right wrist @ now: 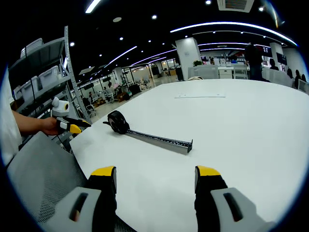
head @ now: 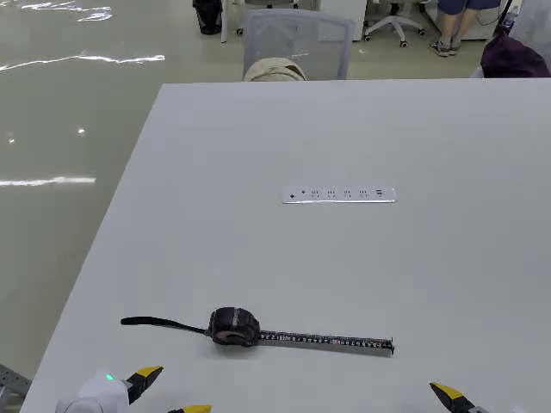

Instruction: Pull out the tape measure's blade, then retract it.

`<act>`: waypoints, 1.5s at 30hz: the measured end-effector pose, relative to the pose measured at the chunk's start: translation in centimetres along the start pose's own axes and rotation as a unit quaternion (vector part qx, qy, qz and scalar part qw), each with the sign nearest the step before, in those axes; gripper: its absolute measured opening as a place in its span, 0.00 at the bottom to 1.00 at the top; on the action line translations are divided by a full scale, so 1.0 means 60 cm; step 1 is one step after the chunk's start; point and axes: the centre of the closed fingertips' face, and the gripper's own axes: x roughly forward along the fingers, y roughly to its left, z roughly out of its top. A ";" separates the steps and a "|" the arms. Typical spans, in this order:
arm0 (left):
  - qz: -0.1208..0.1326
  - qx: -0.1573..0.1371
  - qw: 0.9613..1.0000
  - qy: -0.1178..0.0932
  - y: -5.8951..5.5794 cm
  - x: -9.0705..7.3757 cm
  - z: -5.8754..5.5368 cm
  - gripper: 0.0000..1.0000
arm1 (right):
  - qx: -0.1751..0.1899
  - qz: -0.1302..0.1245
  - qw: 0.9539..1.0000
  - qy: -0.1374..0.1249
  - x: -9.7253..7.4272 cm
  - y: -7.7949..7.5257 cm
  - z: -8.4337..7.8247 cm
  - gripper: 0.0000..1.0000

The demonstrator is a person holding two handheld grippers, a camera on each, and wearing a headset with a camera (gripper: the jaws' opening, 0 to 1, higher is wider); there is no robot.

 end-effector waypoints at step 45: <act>0.007 -0.069 0.998 0.003 -0.038 0.047 0.042 0.79 | 0.004 0.020 1.000 -0.009 0.001 0.006 0.011 0.65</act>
